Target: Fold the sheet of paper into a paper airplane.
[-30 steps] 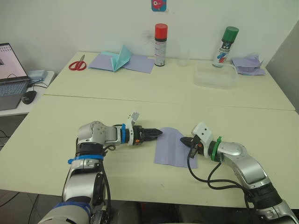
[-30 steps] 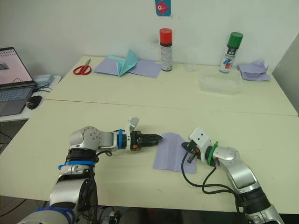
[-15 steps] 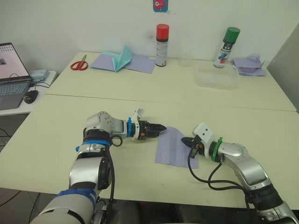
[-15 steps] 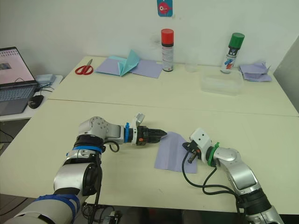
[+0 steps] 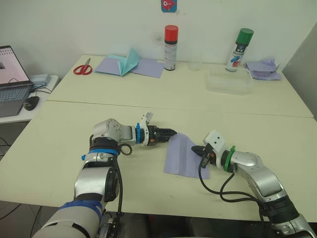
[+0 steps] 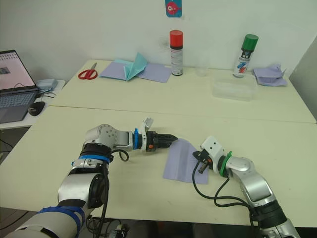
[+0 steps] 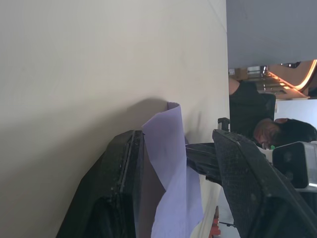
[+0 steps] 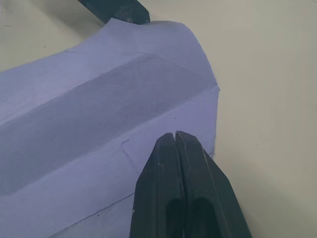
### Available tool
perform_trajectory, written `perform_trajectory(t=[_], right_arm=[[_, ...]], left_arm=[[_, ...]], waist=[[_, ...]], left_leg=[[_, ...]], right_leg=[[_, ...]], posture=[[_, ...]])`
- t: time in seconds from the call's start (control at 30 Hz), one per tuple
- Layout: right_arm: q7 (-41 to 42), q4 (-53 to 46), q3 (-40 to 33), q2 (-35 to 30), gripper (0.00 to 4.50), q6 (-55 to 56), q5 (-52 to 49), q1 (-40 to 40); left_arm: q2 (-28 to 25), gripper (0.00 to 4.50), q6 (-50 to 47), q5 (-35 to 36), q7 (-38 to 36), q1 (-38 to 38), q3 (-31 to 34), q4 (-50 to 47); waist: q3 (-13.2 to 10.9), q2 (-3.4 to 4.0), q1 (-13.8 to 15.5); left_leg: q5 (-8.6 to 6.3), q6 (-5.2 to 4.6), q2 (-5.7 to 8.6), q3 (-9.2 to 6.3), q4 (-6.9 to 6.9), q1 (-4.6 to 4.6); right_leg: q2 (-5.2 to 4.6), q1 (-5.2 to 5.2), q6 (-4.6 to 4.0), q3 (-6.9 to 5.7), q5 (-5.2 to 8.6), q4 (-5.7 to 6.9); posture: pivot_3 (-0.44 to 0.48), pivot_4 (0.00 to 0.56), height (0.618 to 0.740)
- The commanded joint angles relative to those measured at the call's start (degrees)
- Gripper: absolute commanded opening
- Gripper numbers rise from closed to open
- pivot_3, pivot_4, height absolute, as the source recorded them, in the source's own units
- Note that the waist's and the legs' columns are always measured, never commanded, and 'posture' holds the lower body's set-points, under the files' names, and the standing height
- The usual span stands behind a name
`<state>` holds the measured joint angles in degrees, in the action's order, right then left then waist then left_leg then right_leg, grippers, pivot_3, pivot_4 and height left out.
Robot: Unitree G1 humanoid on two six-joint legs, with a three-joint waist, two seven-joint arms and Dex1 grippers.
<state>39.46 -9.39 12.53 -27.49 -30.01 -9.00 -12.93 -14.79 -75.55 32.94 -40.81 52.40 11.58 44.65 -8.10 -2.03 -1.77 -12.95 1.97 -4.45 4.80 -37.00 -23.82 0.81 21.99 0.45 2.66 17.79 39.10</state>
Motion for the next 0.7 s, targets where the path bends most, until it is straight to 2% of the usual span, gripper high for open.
perform_trajectory(t=[0.03, 0.13, 0.33, 0.7], right_arm=[[0.1, 1.3, 1.4, 0.0, 0.00, -1.5, 0.9, 0.5], [0.2, 1.3, 1.4, -0.1, 0.00, -1.5, 0.9, 0.4], [0.2, 1.3, 1.4, -0.1, 0.00, -1.6, 0.9, 0.6], [0.0, 1.2, 1.6, 0.2, 0.00, -1.7, 0.9, 0.6]], left_arm=[[0.3, 2.52, 0.2, 1.1, -1.5, 0.2, 0.2, -2.0], [0.4, 1.98, -0.5, 1.3, -2.1, -0.5, -0.3, -3.5], [0.3, 0.03, -1.7, 1.7, -2.4, -1.4, -0.3, -5.5], [-0.3, 0.03, -1.2, 2.0, -1.0, -2.7, 1.6, -7.3]], waist=[[0.0, 0.00, 0.0], [0.0, 0.00, 0.0], [0.0, 0.00, 0.0], [0.0, 0.00, -0.1]], left_leg=[[0.00, 0.00, 0.00, 0.00, 0.00, 0.00], [0.00, 0.00, 0.00, 0.00, 0.00, 0.00], [0.00, 0.00, -0.01, 0.00, 0.00, 0.00], [0.00, 0.00, -0.01, 0.01, 0.01, 0.00]], right_leg=[[0.00, 0.00, 0.00, 0.00, 0.00, 0.00], [0.00, 0.00, 0.00, 0.00, 0.00, 0.00], [0.00, 0.00, 0.00, 0.01, 0.00, 0.00], [0.00, 0.01, 0.00, 0.01, 0.00, 0.00]], posture=[[0.000, 0.150, 0.740], [0.000, 0.150, 0.740], [0.000, 0.150, 0.740], [0.000, 0.150, 0.740]])
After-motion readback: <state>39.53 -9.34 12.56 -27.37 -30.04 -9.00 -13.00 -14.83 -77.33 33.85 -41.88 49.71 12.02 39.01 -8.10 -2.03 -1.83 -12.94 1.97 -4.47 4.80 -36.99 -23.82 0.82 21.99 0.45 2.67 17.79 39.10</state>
